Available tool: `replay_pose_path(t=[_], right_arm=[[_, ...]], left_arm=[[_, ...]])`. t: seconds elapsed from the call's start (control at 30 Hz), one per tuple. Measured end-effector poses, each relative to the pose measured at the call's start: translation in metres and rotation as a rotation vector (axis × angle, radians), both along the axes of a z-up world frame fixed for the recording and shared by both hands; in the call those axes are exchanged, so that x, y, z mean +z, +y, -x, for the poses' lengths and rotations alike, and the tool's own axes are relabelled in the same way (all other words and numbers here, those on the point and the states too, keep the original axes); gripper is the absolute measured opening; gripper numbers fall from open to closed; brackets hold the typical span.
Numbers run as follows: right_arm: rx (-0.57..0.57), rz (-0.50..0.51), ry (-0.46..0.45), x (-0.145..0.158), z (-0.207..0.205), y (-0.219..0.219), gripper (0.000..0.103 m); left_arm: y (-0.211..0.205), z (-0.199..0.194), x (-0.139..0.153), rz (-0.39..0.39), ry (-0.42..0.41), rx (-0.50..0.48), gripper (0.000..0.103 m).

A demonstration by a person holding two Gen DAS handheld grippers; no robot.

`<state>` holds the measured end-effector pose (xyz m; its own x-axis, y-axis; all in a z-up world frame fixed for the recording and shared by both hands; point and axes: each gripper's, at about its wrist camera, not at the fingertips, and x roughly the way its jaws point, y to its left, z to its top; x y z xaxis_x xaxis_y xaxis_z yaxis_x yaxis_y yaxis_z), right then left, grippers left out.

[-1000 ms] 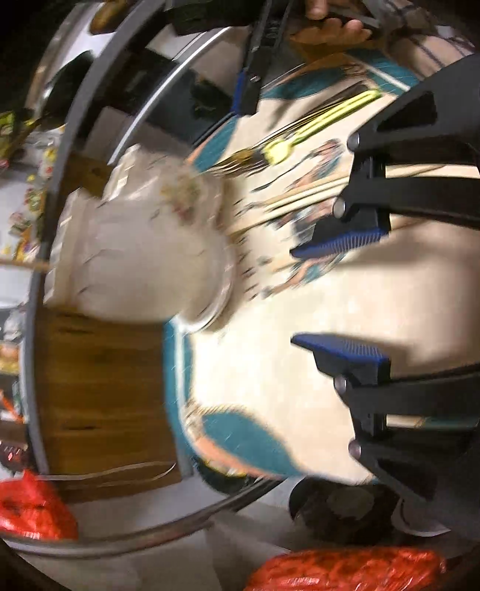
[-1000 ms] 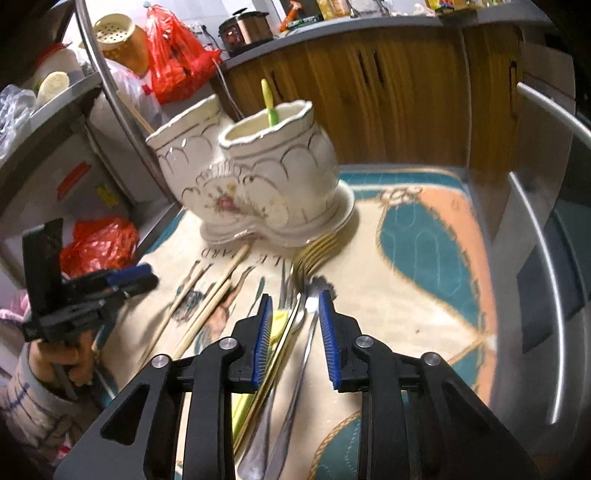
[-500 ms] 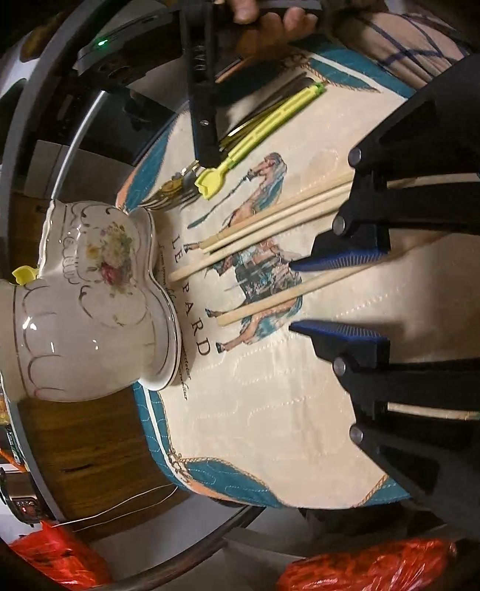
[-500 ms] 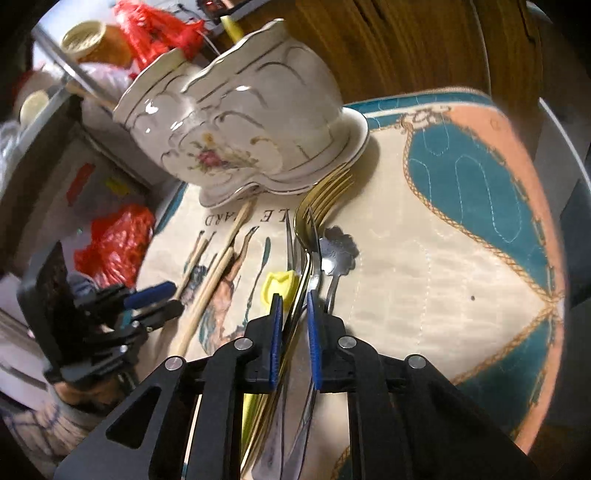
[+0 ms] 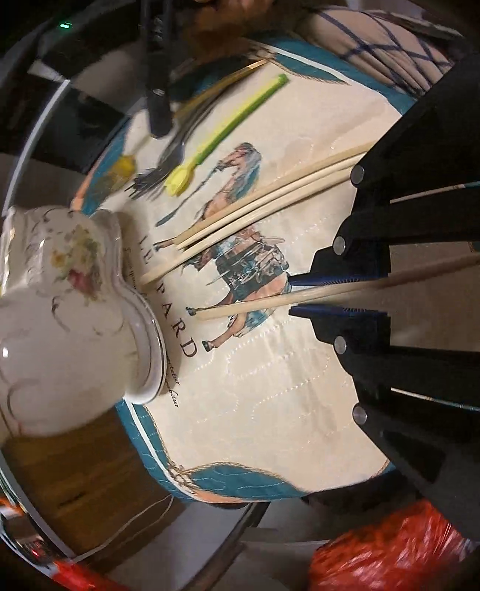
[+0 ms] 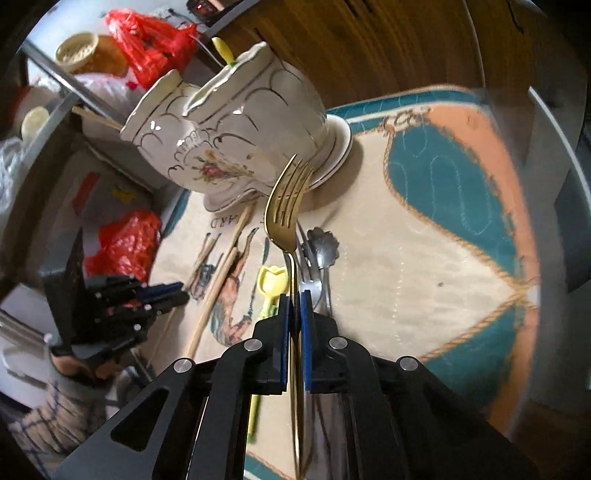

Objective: Organize utensils
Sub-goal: 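Lift the chopstick with the left tool while the right tool lifts the gold fork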

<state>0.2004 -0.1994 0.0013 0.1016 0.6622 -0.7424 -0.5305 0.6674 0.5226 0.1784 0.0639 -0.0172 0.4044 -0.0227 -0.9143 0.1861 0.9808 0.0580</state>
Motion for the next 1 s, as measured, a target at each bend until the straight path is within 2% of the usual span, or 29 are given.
replay_pose_path(t=[0.1,0.17,0.3,0.37,0.43,0.53,0.6,0.7,0.87,1.0], right_arm=[[0.013,0.044,-0.04,0.009,0.002,-0.002,0.007],[0.008,0.046,-0.056,0.014,0.003,-0.006,0.007],[-0.014,-0.002,-0.066,0.023,0.005,-0.016,0.007],[-0.016,-0.017,-0.083,0.03,0.009,-0.018,0.007],[-0.017,-0.03,-0.101,0.036,0.012,-0.019,0.007],[-0.014,-0.051,-0.146,0.046,0.02,-0.02,0.007],[-0.016,-0.057,-0.186,0.054,0.027,-0.021,0.007],[-0.02,-0.054,-0.238,0.064,0.032,-0.019,0.007],[-0.024,-0.074,-0.294,0.079,0.036,-0.017,0.007],[-0.022,-0.072,-0.349,0.094,0.039,-0.013,0.007]], left_arm=[[-0.007,-0.004,0.001,-0.059,0.022,-0.029,0.018],[-0.009,-0.006,0.001,-0.059,0.025,-0.033,0.019],[-0.001,-0.004,0.001,-0.006,0.013,-0.014,0.018],[0.004,-0.001,0.001,0.026,0.002,-0.007,0.01],[0.015,0.004,0.0,0.041,-0.012,0.003,0.006],[0.024,0.011,0.002,0.093,-0.061,0.034,0.006],[0.033,0.019,0.008,0.162,-0.114,0.043,0.006],[0.042,0.032,0.026,0.213,-0.212,0.069,0.006],[0.053,0.049,0.066,0.251,-0.385,0.13,0.006],[0.059,0.061,0.1,0.271,-0.562,0.142,0.006]])
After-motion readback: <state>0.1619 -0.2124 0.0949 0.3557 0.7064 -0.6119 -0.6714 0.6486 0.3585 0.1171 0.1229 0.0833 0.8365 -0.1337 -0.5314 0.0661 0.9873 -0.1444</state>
